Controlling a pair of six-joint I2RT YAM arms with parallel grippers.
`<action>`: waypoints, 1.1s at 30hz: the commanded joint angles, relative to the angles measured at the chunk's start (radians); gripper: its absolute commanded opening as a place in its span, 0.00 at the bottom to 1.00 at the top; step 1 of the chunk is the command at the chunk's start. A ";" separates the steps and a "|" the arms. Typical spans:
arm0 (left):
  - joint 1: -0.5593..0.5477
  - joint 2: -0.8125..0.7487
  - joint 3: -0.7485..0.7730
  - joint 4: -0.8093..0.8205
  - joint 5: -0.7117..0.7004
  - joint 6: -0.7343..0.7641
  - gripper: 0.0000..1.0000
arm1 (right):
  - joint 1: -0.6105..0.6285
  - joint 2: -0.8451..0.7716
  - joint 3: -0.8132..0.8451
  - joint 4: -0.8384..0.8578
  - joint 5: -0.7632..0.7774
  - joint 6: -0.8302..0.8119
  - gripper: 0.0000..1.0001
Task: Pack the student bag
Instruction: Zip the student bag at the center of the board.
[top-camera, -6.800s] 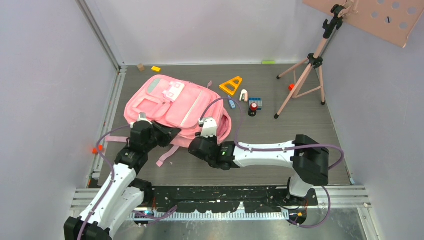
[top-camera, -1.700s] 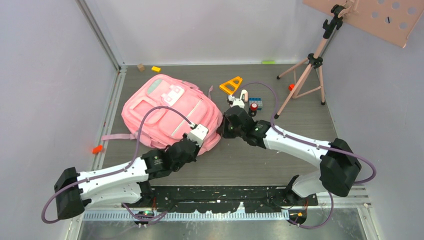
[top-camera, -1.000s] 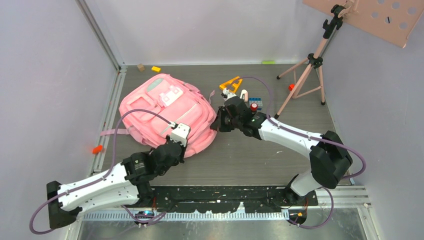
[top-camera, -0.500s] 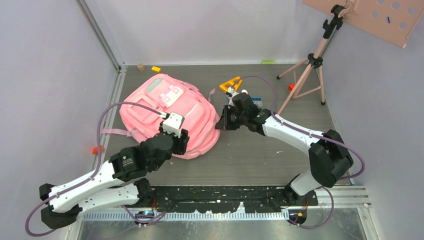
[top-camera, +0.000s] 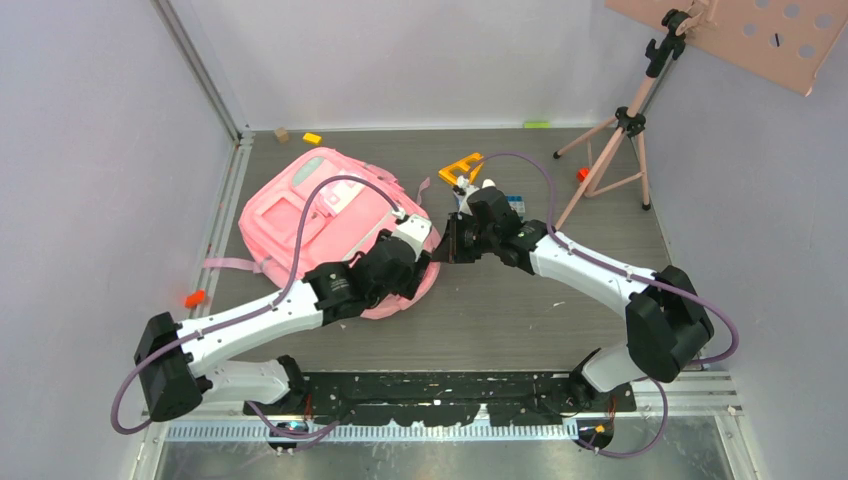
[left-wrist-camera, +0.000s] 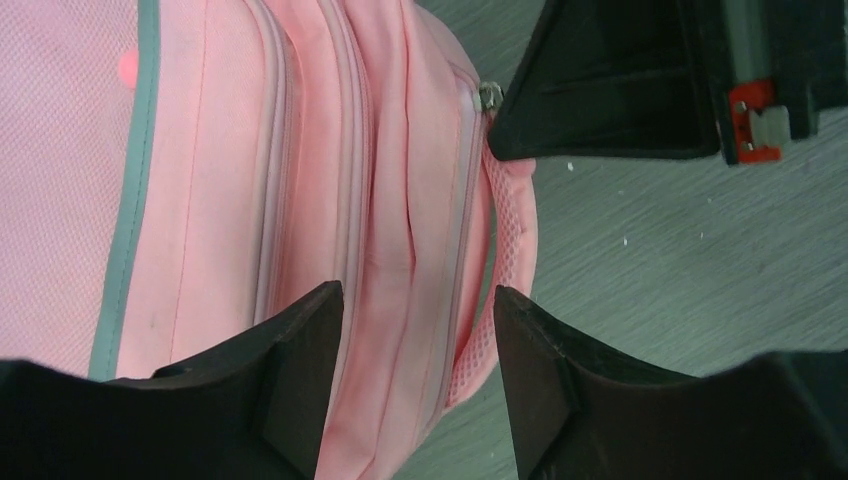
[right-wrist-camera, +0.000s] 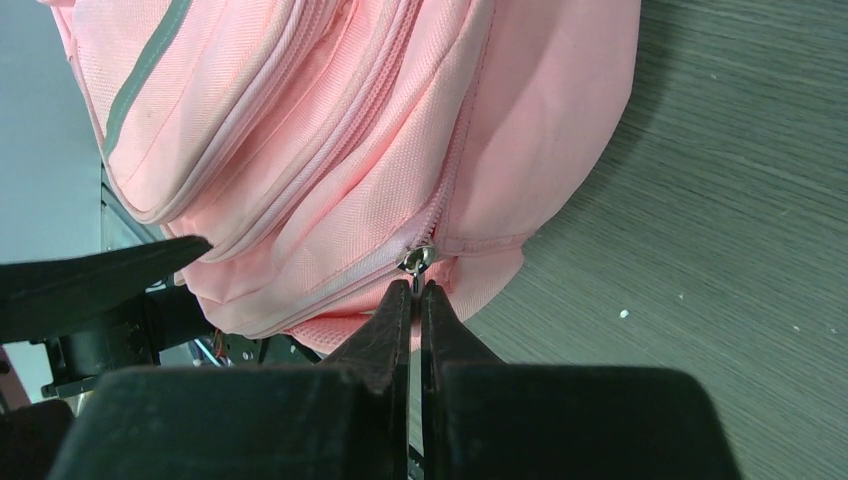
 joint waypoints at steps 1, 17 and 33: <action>0.052 0.013 -0.018 0.156 0.066 0.007 0.59 | 0.001 -0.061 0.009 -0.013 -0.027 -0.010 0.00; 0.071 0.147 -0.041 0.297 0.073 0.024 0.34 | 0.001 -0.081 0.002 -0.039 -0.018 -0.018 0.00; 0.071 0.071 -0.129 0.200 0.160 -0.002 0.00 | 0.001 -0.091 0.106 -0.268 0.307 -0.024 0.01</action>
